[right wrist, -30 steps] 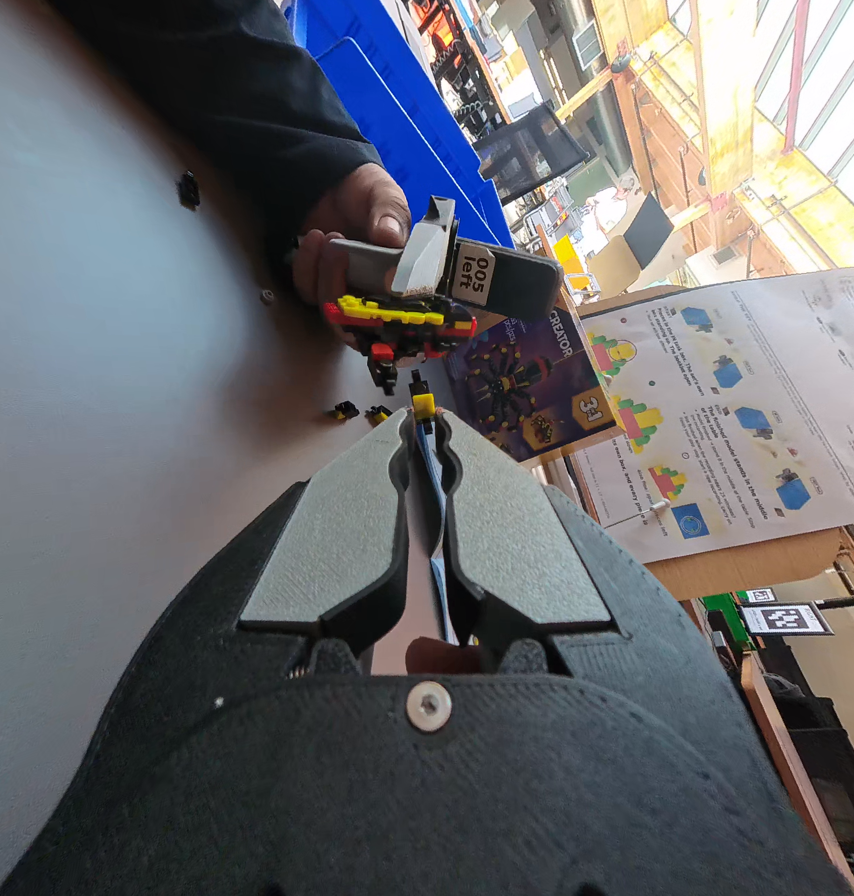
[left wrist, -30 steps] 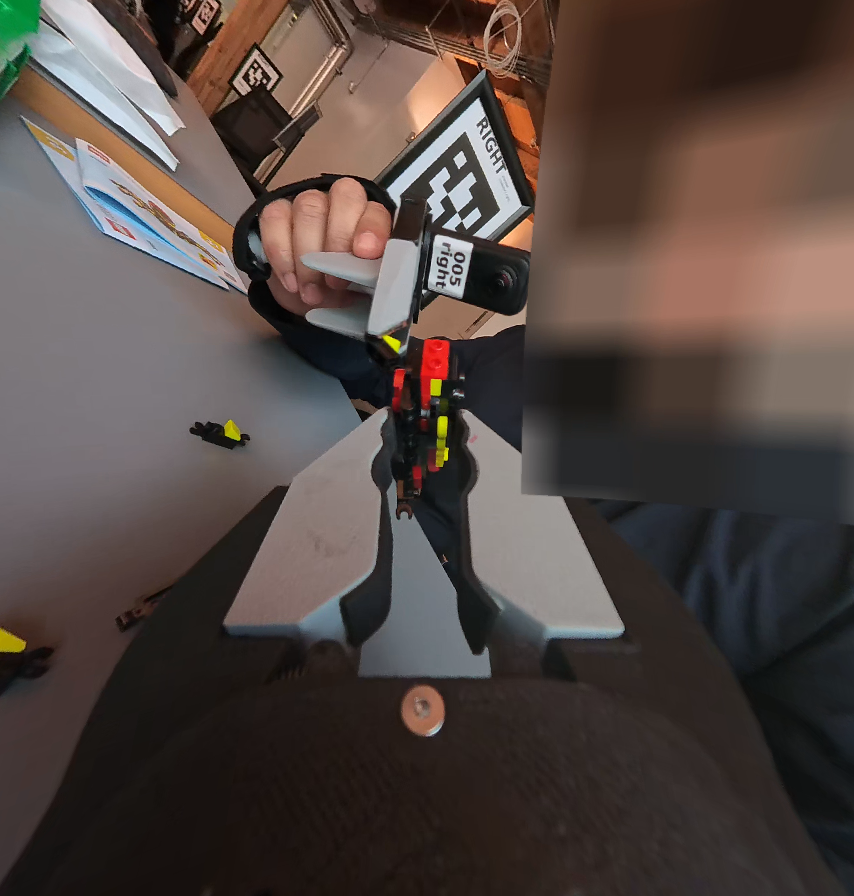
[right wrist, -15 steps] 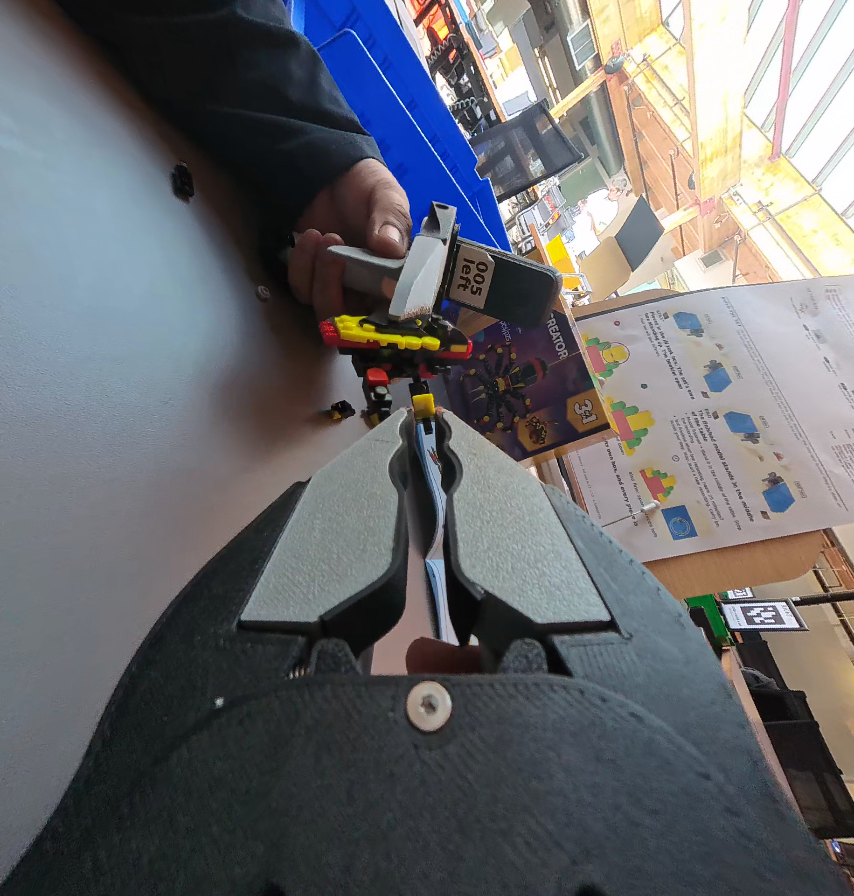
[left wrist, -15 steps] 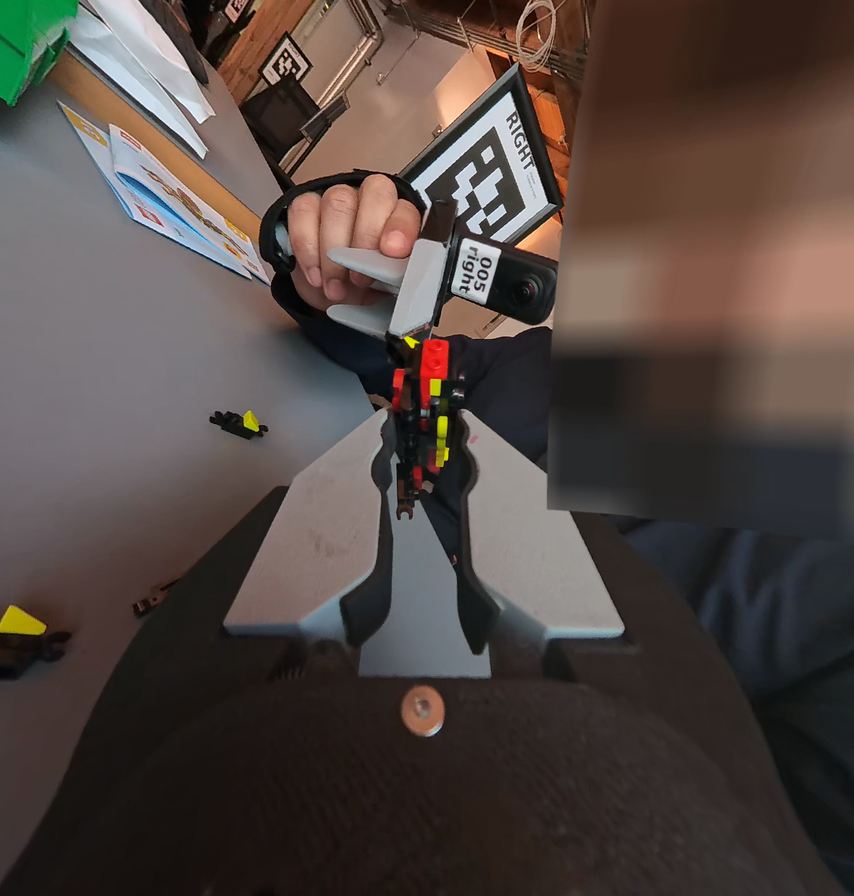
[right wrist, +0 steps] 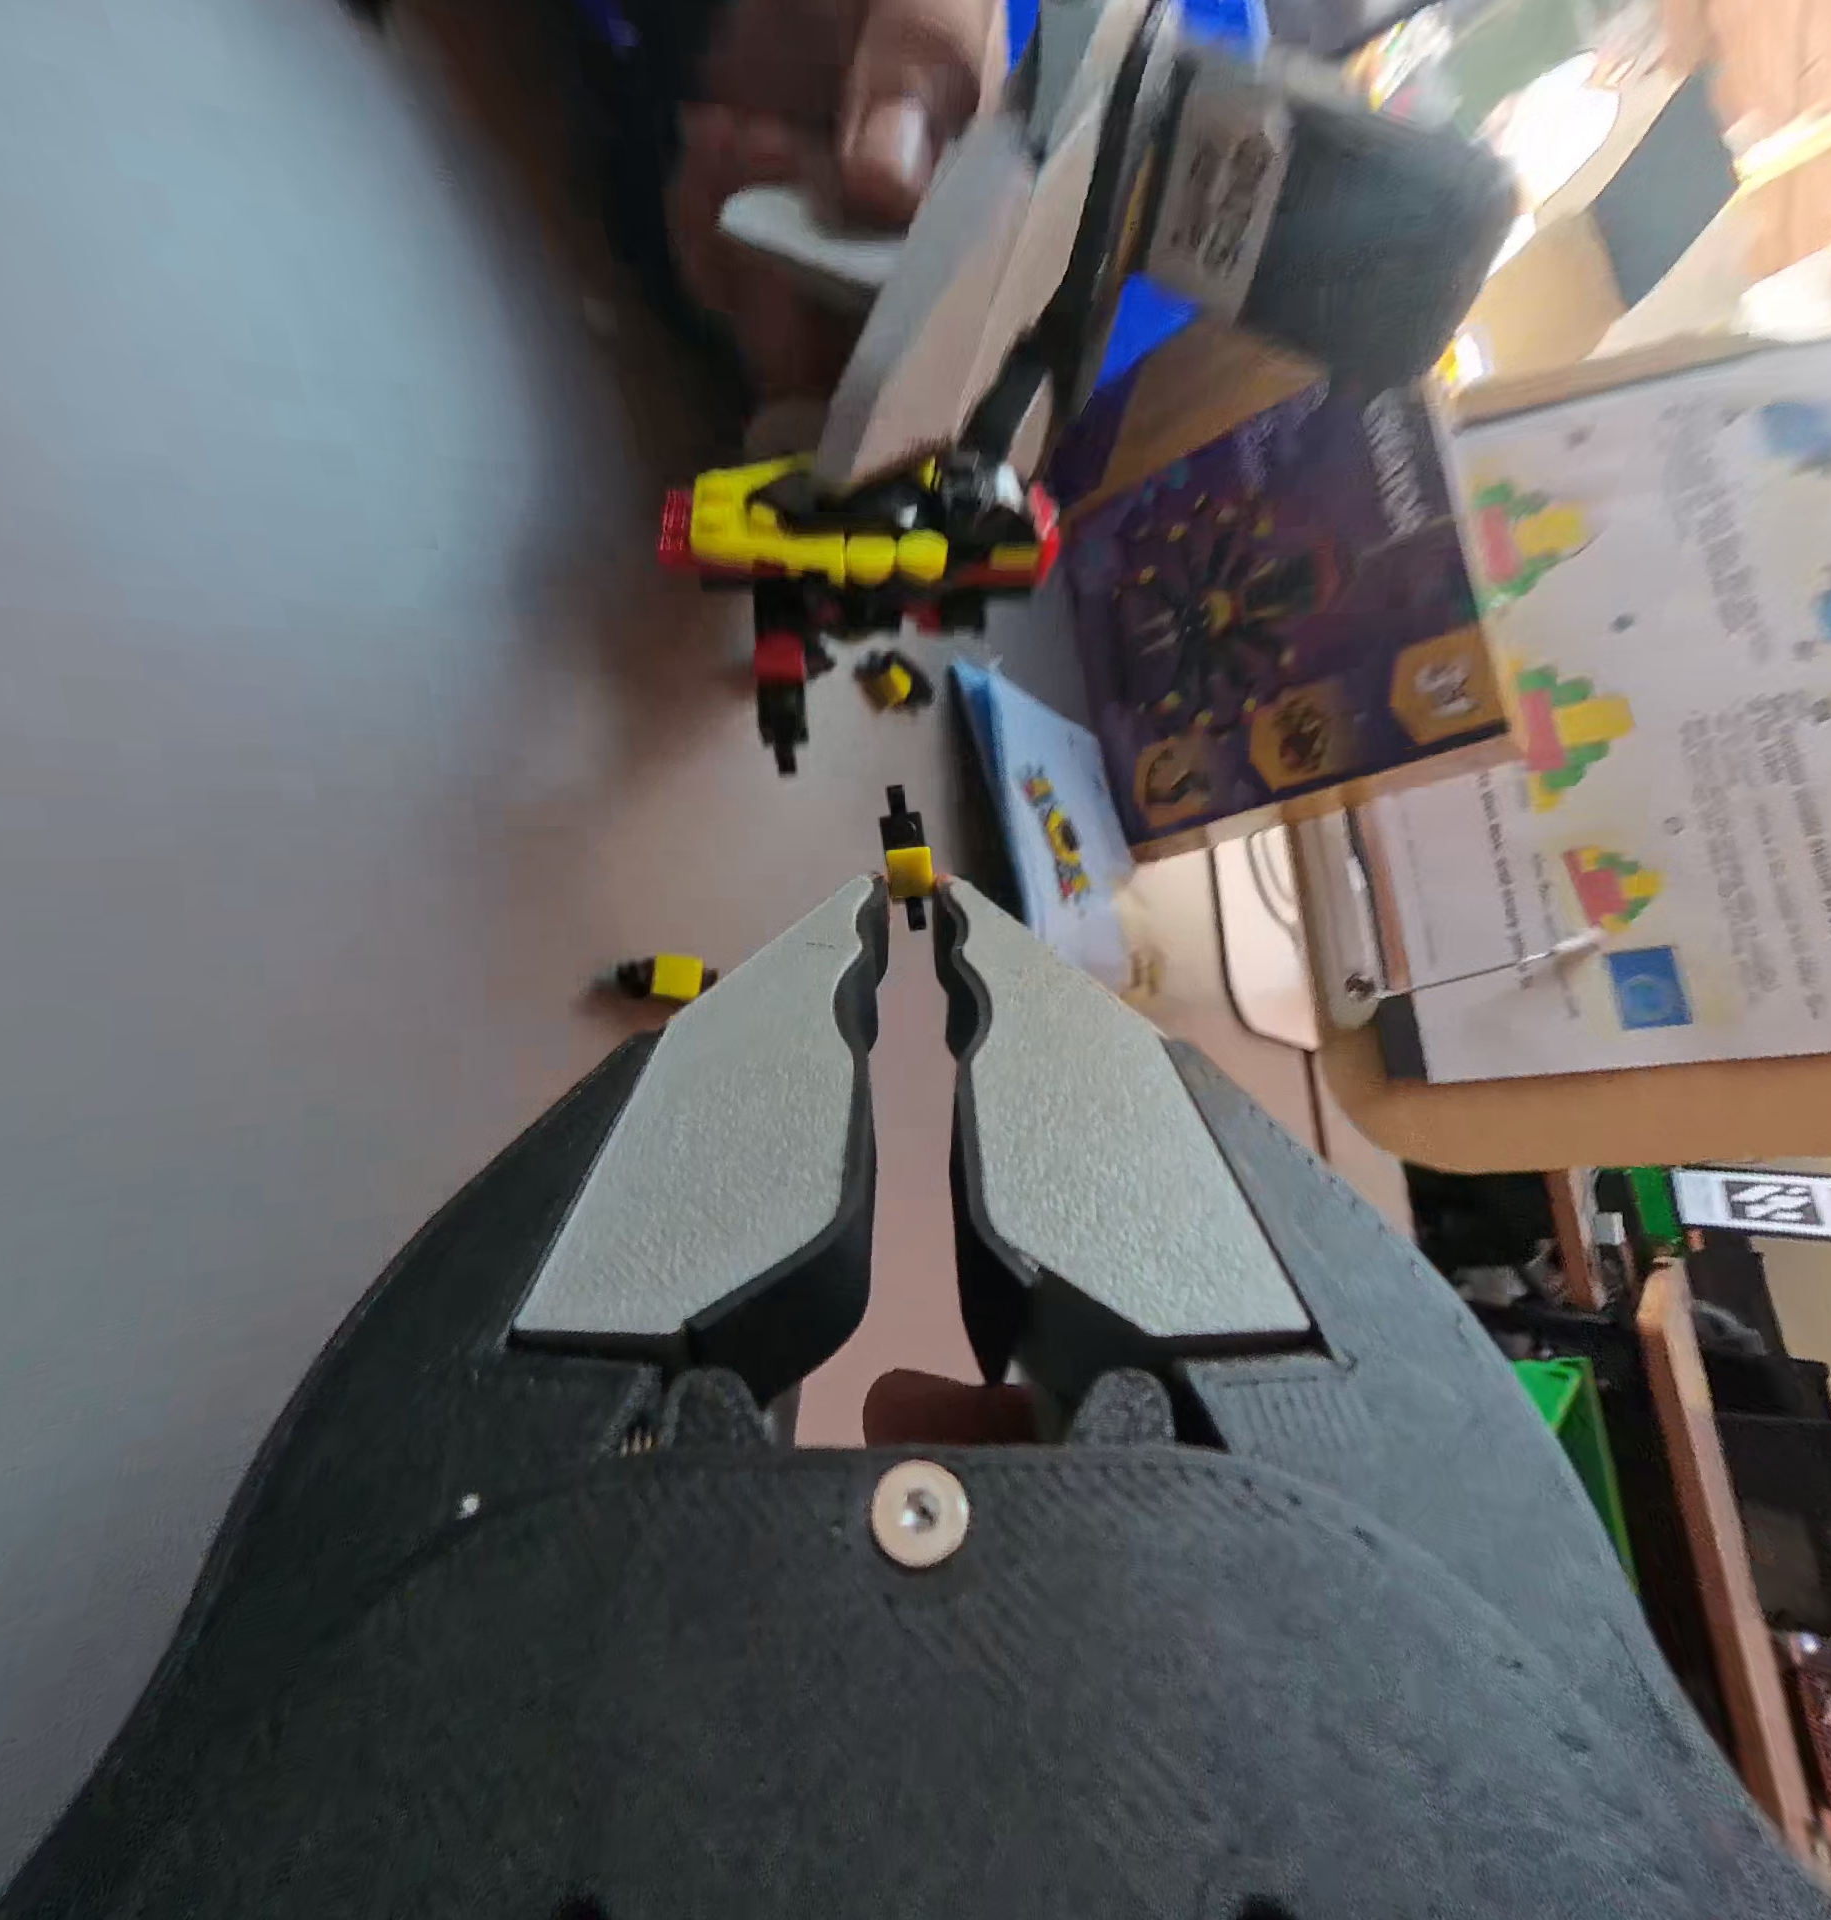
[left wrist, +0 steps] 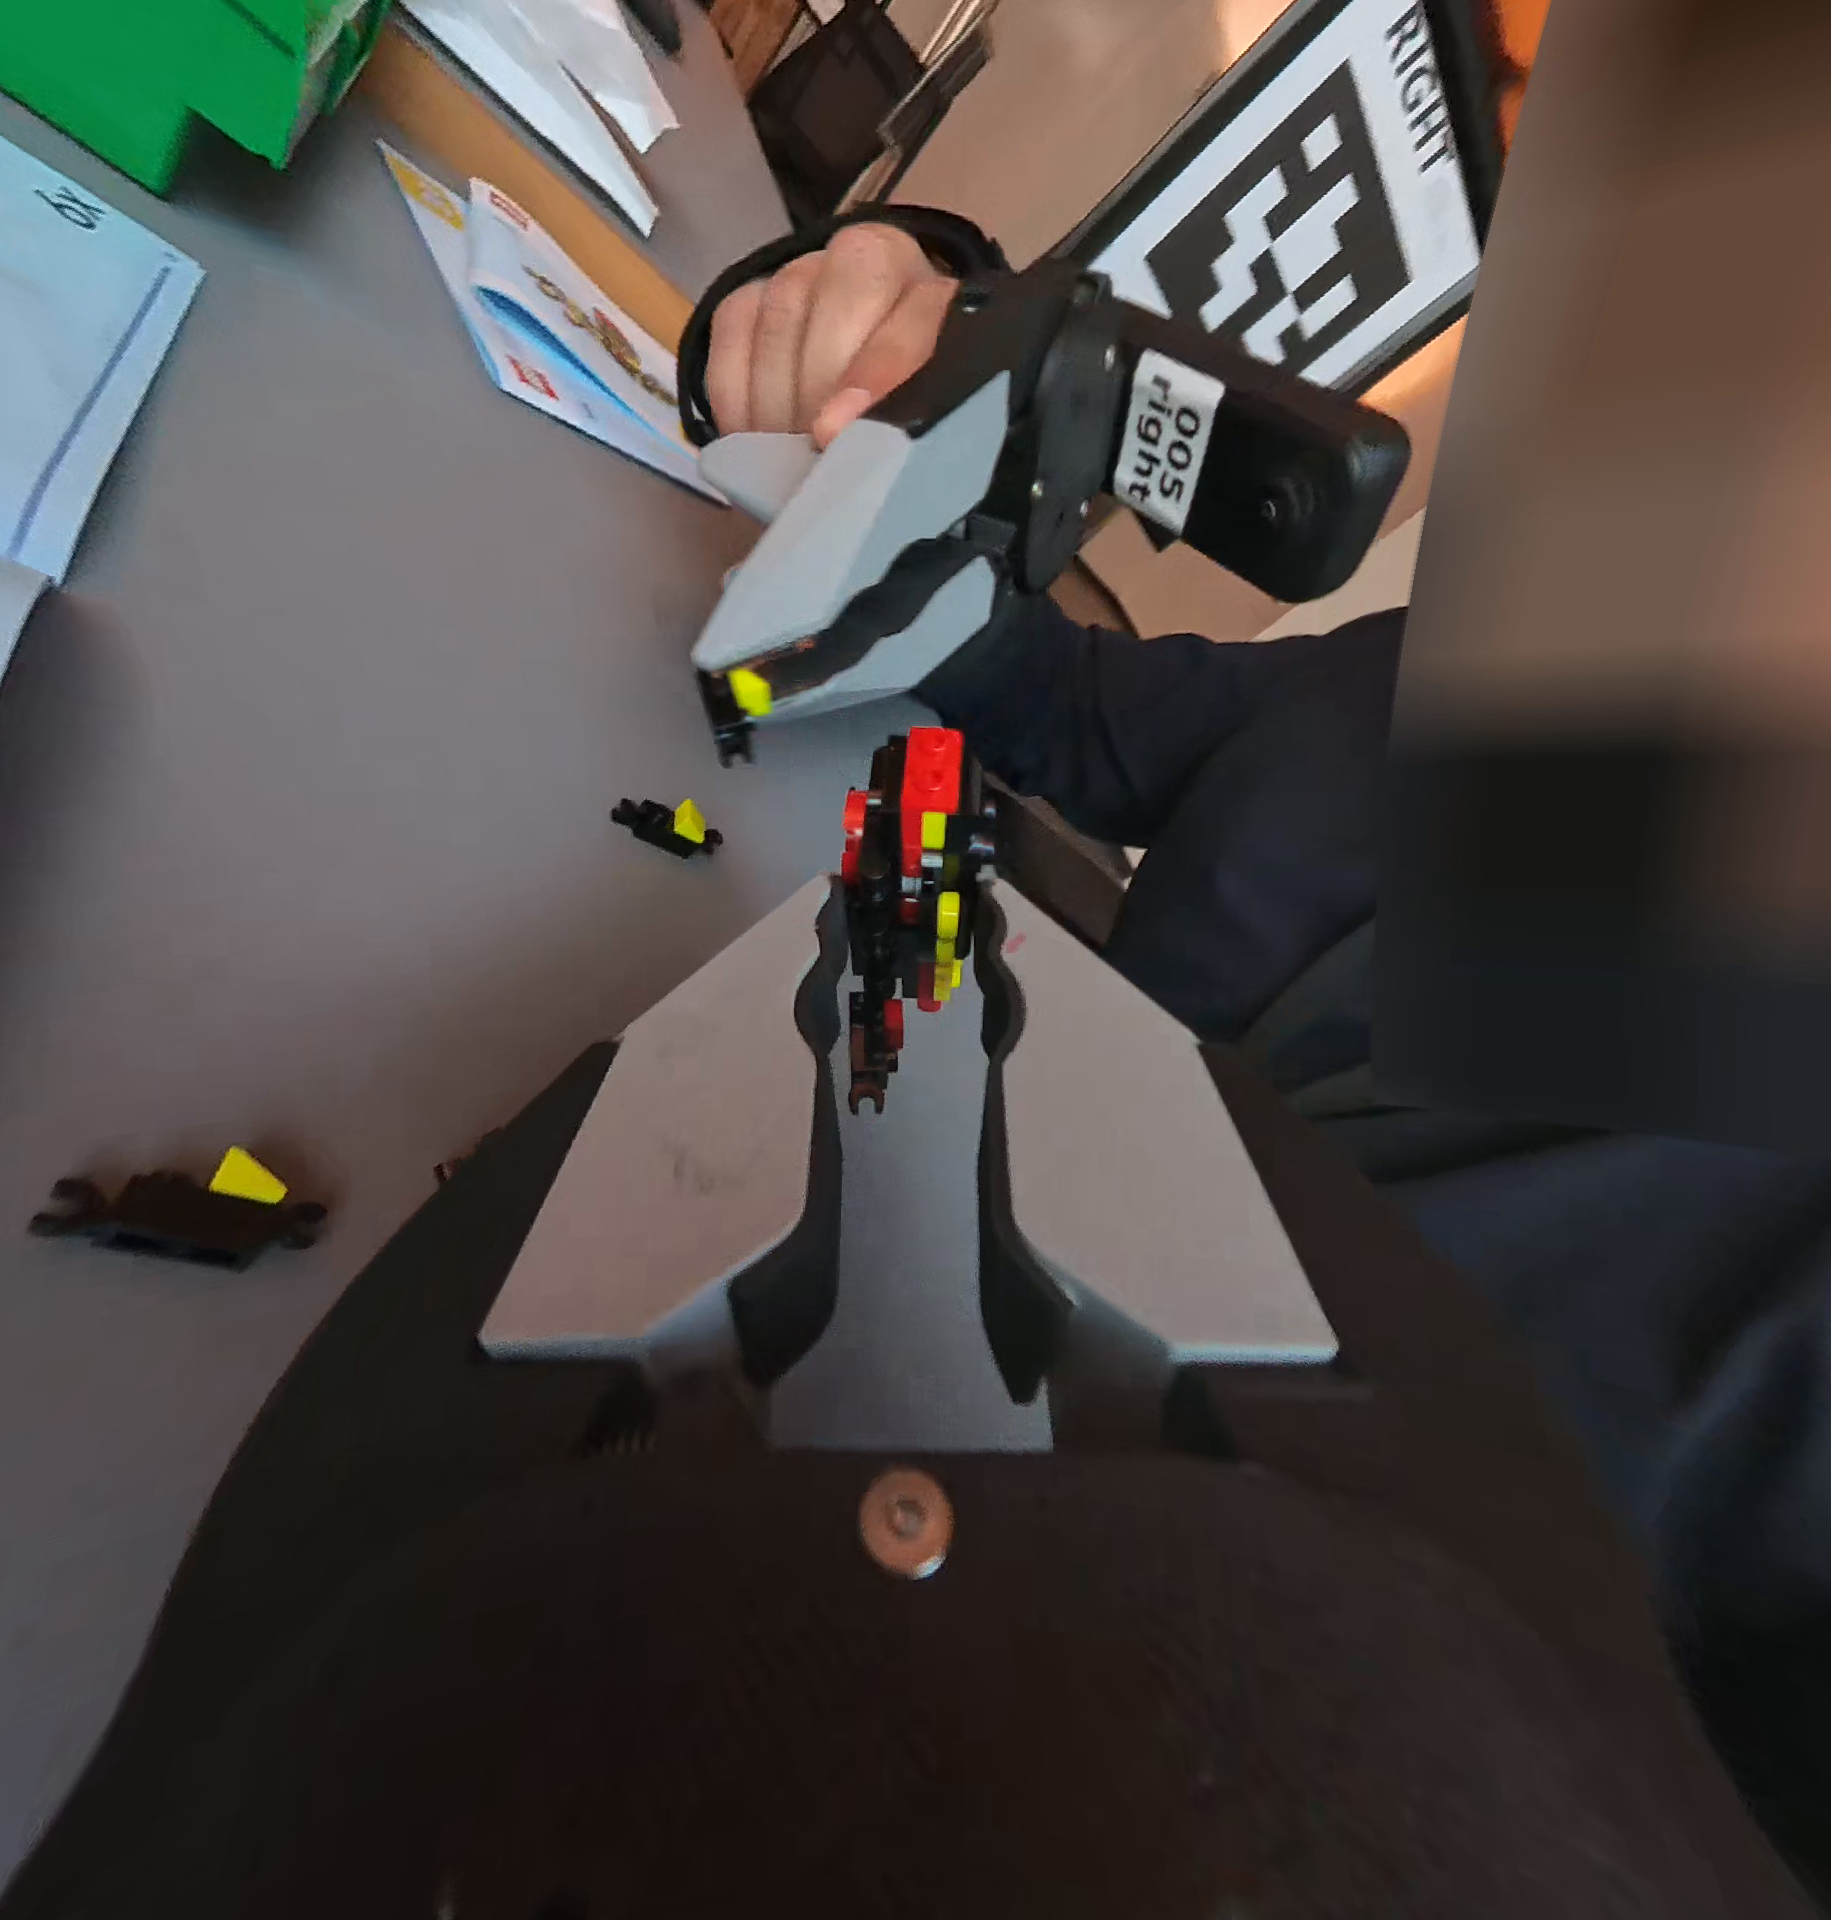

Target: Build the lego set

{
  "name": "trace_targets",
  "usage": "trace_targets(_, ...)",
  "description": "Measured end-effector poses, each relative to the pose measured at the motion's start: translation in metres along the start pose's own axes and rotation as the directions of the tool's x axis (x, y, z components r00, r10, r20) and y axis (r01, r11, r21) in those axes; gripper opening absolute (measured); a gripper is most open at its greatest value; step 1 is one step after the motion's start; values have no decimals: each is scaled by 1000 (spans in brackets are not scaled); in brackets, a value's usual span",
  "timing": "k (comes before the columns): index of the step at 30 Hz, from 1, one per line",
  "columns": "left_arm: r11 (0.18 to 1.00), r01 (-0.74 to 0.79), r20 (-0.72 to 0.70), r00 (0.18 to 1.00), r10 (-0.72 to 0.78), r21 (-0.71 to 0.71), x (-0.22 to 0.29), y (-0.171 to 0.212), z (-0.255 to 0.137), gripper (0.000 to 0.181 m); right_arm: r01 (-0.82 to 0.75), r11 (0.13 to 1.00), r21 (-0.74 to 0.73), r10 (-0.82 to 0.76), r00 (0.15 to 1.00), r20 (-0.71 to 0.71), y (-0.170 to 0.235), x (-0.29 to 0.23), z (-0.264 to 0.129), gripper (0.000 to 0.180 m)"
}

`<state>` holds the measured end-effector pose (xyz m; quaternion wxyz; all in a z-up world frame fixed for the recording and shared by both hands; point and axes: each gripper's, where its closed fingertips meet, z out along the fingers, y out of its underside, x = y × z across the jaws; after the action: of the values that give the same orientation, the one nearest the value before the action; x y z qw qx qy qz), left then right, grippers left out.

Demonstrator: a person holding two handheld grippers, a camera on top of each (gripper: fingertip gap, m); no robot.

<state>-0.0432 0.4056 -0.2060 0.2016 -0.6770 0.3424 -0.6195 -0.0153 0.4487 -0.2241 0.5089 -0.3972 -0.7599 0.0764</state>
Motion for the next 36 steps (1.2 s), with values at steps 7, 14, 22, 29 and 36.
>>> trace_targets(7,1000,5,45,999,-4,-16,-5,3,-5,21,-259,952,-164,292,929,227,37,-31,18,5)
trace_targets(14,1000,18,41,999,-17,-24,-7,7,-5,21,-419,893,-164,450,826,340,39,-36,10,7)
trace_targets(22,1000,13,38,999,-12,-28,-5,8,-6,21,-519,837,-175,542,740,399,41,-33,-2,12)
trace_targets(29,999,31,47,998,-30,-18,-8,8,-5,21,-600,772,-212,628,665,405,44,-30,-2,17)
trace_targets(36,993,120,100,988,-121,19,-21,6,-4,21,-512,842,-171,539,780,317,44,-24,10,4)
